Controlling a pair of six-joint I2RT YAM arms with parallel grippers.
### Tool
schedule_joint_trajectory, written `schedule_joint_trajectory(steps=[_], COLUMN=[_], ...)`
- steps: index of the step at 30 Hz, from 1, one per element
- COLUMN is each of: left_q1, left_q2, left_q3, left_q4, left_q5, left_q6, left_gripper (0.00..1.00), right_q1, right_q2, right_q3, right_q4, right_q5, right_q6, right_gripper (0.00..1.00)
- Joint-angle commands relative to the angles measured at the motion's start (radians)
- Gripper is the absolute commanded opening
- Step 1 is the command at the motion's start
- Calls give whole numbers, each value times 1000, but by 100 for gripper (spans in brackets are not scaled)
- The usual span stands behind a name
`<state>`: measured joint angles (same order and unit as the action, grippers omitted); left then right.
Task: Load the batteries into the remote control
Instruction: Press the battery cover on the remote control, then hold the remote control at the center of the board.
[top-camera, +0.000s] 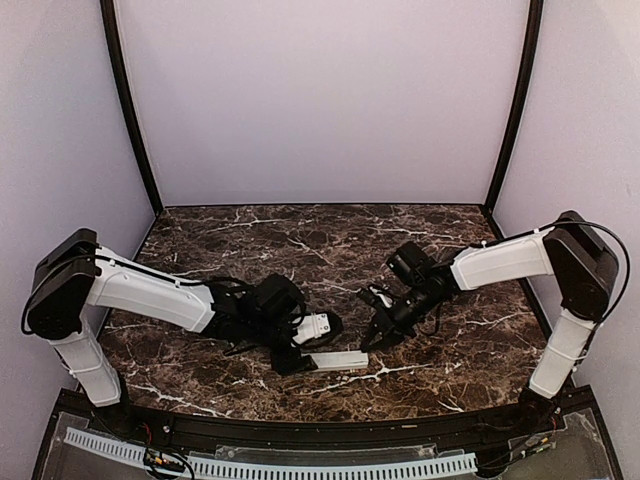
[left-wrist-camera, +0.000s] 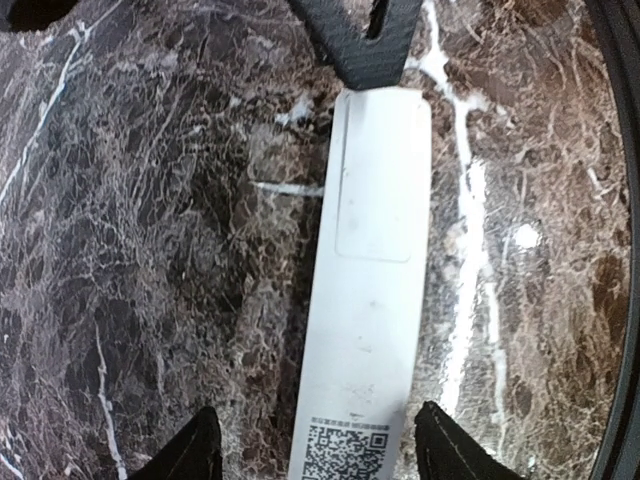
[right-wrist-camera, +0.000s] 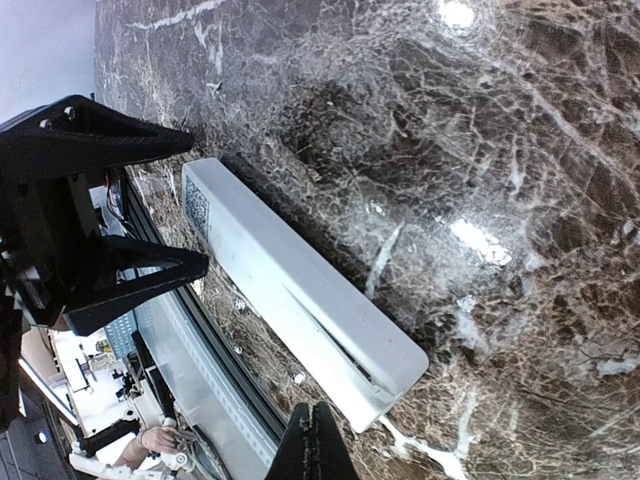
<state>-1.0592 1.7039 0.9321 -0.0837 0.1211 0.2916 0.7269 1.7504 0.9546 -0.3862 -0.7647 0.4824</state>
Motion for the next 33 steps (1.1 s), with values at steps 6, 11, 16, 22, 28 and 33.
schedule_joint_trajectory(steps=[6,11,16,22,28,33], left_q1=[1,1,1,1,1,-1], left_q2=[67,83,103,137,161,169], left_q3=[1,1,13,26,31,32], left_q4=[-20,-27,-43,-55,-60,-66], left_q5=[-13,7,22,58,94,97], left_q6=[6,-1,-4,-16,-37,-47], left_gripper=[66,63,57,35,9,0], right_q1=[15,14,14,13,14,15], right_q2=[67,84,75,79,67,19], right_q3=[-36,-35,-36,-39,-1,48], right_q4=[53,22,3,-7,-12,-24], right_q5=[35,85,108,110,83,16], right_q6=[6,-19,-28,-37,-36,-35], right_gripper=[0,0,0,0,0,0])
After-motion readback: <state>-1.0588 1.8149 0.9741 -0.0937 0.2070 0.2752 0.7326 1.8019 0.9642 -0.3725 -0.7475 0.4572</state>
